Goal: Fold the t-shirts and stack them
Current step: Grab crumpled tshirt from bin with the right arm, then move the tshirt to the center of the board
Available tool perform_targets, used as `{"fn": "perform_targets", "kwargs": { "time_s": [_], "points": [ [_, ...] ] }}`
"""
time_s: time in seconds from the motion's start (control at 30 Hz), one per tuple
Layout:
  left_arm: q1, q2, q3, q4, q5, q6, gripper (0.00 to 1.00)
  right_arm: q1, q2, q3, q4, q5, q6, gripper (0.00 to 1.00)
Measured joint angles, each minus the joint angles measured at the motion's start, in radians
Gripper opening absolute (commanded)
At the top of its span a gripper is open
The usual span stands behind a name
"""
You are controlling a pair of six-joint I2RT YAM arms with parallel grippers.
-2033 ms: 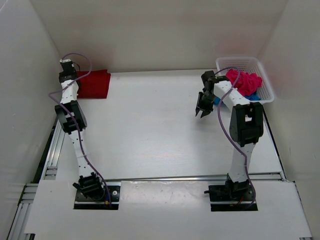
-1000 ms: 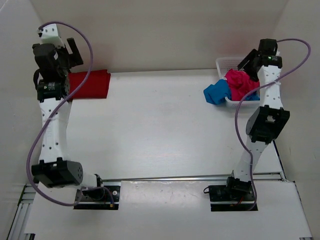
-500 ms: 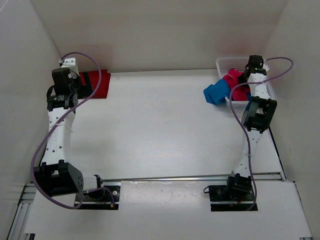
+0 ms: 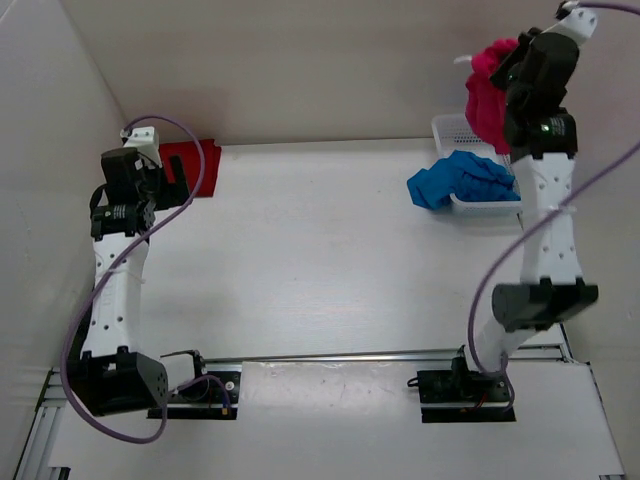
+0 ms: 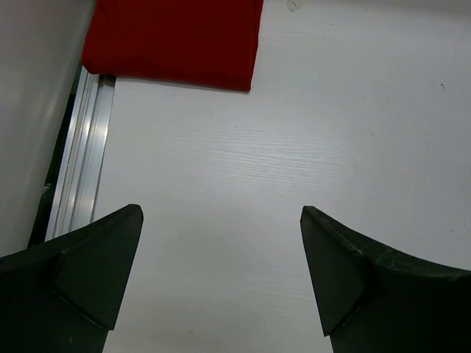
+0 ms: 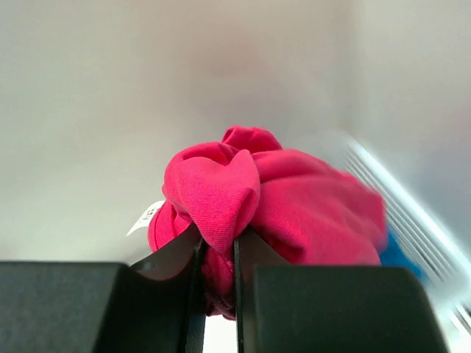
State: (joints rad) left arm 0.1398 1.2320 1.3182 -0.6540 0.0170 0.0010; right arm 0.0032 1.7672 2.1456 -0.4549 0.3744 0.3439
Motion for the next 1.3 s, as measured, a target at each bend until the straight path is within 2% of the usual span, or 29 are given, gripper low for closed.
{"fn": "perform_targets", "kwargs": {
  "time_s": [0.2, 0.3, 0.37, 0.4, 0.47, 0.5, 0.53, 0.6, 0.67, 0.73, 0.83, 0.93, 1.03, 1.13, 1.2, 1.23, 1.3],
  "points": [
    [0.0, -0.098, -0.046, -0.049, 0.007, 0.0, 1.0, 0.209, -0.334, 0.011, 0.101, -0.197, -0.029, 0.0],
    [0.0, -0.128, -0.069, -0.068, 0.024, 0.0, 1.0, 0.268, -0.466, -0.074, 0.174, -0.308, 0.051, 0.0],
    [0.0, -0.139, -0.079, -0.081, 0.033, 0.0, 1.0, 0.307, -0.552, -0.193, 0.216, -0.355, 0.136, 0.0],
    [0.0, -0.143, -0.081, -0.087, 0.038, 0.0, 1.0, 0.321, -0.575, -0.253, 0.225, -0.372, 0.172, 0.06],
    [0.0, -0.145, -0.082, -0.09, 0.046, 0.0, 1.0, 0.342, -0.604, -0.392, 0.252, -0.399, 0.258, 0.31],
    [-0.002, -0.145, -0.082, -0.091, 0.049, 0.0, 1.0, 0.347, -0.604, -0.47, 0.242, -0.408, 0.309, 0.59],
    [-0.005, -0.145, -0.082, -0.093, 0.051, 0.0, 1.0, 0.344, -0.594, -0.56, 0.24, -0.414, 0.364, 0.7],
    [-0.006, -0.145, -0.082, -0.101, 0.052, 0.0, 1.0, 0.323, -0.548, -0.728, 0.201, -0.448, 0.428, 0.82],
    [-0.016, -0.145, -0.082, -0.11, 0.05, 0.0, 1.0, 0.29, -0.428, -0.833, 0.114, -0.502, 0.444, 0.83],
    [-0.04, -0.143, -0.082, -0.121, 0.043, 0.0, 1.0, 0.274, -0.266, -0.85, -0.029, -0.518, 0.407, 0.84],
    [-0.08, -0.14, -0.082, -0.148, 0.027, 0.0, 1.0, 0.327, -0.116, -0.842, -0.206, -0.421, 0.321, 0.86],
    [-0.106, -0.129, -0.086, -0.166, 0.018, 0.0, 1.0, 0.447, -0.128, -0.843, -0.306, -0.346, 0.261, 0.86],
    [-0.132, -0.106, -0.095, -0.186, 0.02, 0.0, 1.0, 0.545, -0.201, -0.864, -0.303, -0.329, 0.227, 0.86],
    [-0.207, -0.064, -0.108, -0.22, 0.021, -0.002, 1.0, 0.541, -0.227, -0.892, -0.302, -0.317, 0.221, 0.81],
    [-0.316, -0.029, -0.13, -0.237, 0.025, -0.002, 1.0, 0.515, -0.204, -0.905, -0.303, -0.302, 0.218, 0.7],
    [-0.402, -0.008, -0.156, -0.24, 0.011, -0.001, 1.0, 0.501, -0.188, -0.911, -0.303, -0.296, 0.217, 0.61],
    [-0.526, 0.023, -0.206, -0.237, 0.008, -0.001, 1.0, 0.459, -0.16, -0.931, -0.296, -0.295, 0.217, 0.55]
  ]
}}
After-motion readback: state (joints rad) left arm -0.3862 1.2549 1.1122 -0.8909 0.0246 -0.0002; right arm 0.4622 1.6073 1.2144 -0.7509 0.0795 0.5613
